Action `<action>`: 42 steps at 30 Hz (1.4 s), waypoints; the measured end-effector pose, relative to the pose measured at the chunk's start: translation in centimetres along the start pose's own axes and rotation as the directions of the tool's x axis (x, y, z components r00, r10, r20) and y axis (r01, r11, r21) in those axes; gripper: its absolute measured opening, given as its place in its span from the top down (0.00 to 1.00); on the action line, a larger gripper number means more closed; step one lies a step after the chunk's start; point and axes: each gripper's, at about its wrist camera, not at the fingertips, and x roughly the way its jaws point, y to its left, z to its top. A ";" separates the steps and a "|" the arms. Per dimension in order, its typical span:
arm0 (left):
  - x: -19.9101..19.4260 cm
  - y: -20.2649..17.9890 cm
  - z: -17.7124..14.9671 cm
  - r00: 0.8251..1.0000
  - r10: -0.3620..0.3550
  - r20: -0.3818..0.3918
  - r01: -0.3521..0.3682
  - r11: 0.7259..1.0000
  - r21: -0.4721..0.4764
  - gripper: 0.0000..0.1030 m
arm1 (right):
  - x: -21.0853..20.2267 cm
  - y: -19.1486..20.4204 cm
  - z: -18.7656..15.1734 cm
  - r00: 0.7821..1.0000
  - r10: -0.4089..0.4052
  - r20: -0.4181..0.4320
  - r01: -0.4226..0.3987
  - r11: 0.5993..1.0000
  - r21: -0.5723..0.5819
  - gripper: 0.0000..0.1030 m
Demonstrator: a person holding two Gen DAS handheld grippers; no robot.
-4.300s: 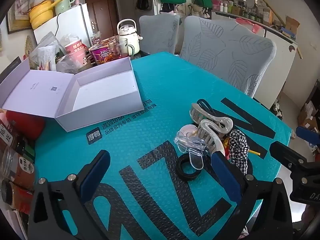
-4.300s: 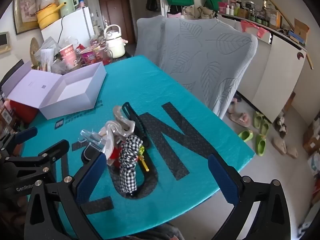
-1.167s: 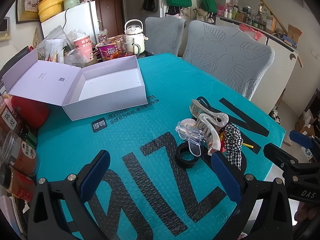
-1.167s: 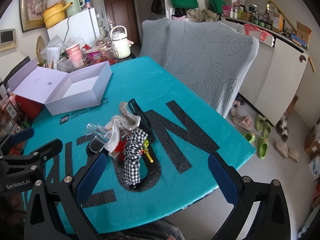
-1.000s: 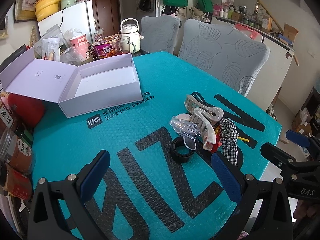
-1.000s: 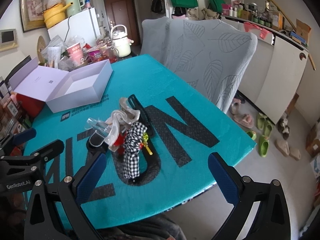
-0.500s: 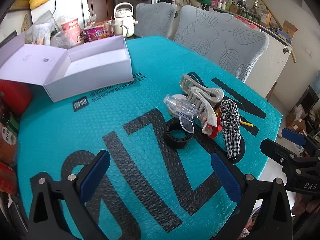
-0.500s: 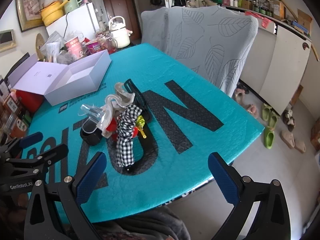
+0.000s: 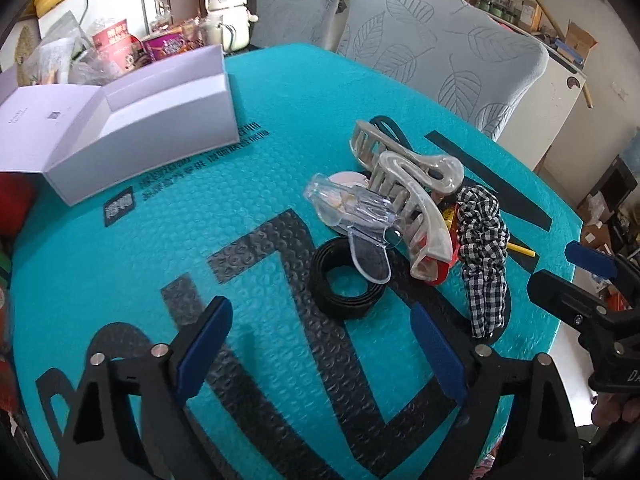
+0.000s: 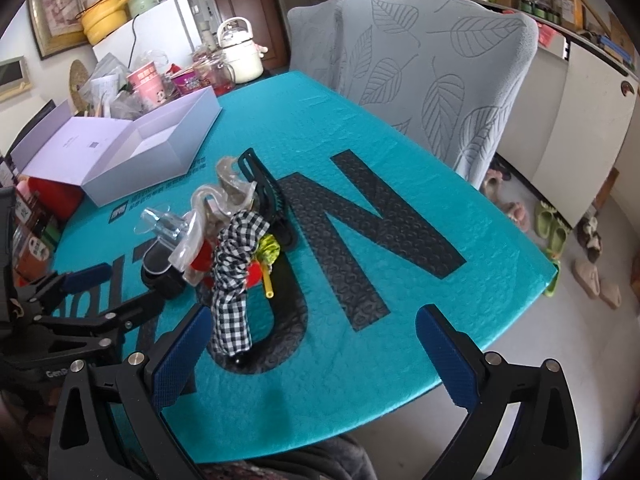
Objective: Organize rigid objects
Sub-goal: 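Grasp the black rubber ring with the left tool while the right tool grasps the checked scrunchie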
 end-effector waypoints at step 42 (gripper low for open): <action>-3.5 4.8 -3.5 0.994 0.021 0.104 -0.009 0.993 -0.116 0.61 | 3.2 4.2 -0.8 0.984 0.158 -0.077 -0.161 0.987 -0.028 0.82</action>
